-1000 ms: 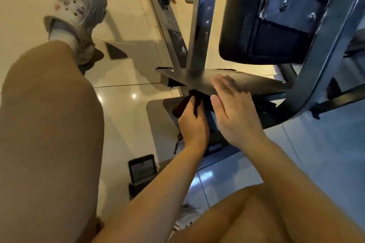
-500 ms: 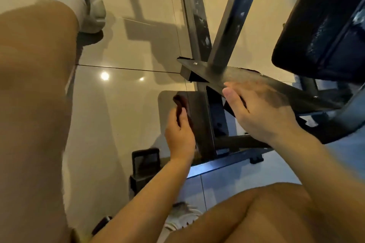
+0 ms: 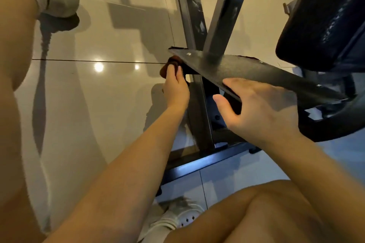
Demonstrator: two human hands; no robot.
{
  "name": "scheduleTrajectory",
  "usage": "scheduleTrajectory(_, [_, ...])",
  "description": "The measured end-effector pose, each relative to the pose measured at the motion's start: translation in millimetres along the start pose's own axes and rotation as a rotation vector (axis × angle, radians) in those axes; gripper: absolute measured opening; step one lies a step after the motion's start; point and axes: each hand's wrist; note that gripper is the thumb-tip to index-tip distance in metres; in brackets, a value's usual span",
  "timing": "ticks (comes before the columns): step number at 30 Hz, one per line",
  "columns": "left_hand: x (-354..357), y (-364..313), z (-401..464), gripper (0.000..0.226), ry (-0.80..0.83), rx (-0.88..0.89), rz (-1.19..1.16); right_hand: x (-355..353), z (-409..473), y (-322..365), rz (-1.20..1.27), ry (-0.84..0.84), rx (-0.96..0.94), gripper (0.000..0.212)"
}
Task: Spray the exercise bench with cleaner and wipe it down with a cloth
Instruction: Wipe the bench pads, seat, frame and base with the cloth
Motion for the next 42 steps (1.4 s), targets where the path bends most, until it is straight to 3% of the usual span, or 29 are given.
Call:
scheduleTrajectory(5, [9, 14, -28, 0.018, 0.071, 0.249, -0.061, -6, -1, 3, 0.032, 0.022, 0.0, 0.047])
scheduleTrajectory(15, [-38, 9, -40, 0.026, -0.069, 0.001, -0.24, -13, -1, 3, 0.056, 0.076, 0.02, 0.056])
scheduleTrajectory(21, [-58, -62, -57, 0.022, 0.014, 0.096, -0.298, -17, -4, 2, 0.112, 0.223, 0.116, 0.048])
scheduleTrajectory(24, [-69, -95, -61, 0.024, 0.104, 0.163, -0.285, -23, -2, 7, 0.234, 0.252, 0.271, 0.053])
scheduleTrajectory(27, [-85, -123, -68, 0.023, 0.244, 0.174, -0.34, -38, 0, 28, 0.644, 0.145, 0.366, 0.047])
scheduleTrajectory(31, [-102, -145, -75, 0.025, 0.402, -0.057, -0.506, -61, 5, 78, 1.03, -0.098, 0.366, 0.039])
scheduleTrajectory(36, [-134, -172, -57, 0.031, 0.505, -0.249, -0.683, -81, 21, 114, 1.144, -0.116, 0.547, 0.037])
scheduleTrajectory(42, [-149, -223, -17, 0.039, 0.725, -0.3, -0.672, -110, 45, 137, 0.99, -0.313, 0.672, 0.024])
Point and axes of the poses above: each hand's wrist, its own z-axis towards the middle knuckle, its own x-axis out of the palm, y = z × x, and after that the axes turned 7 degrees about x, right-handed
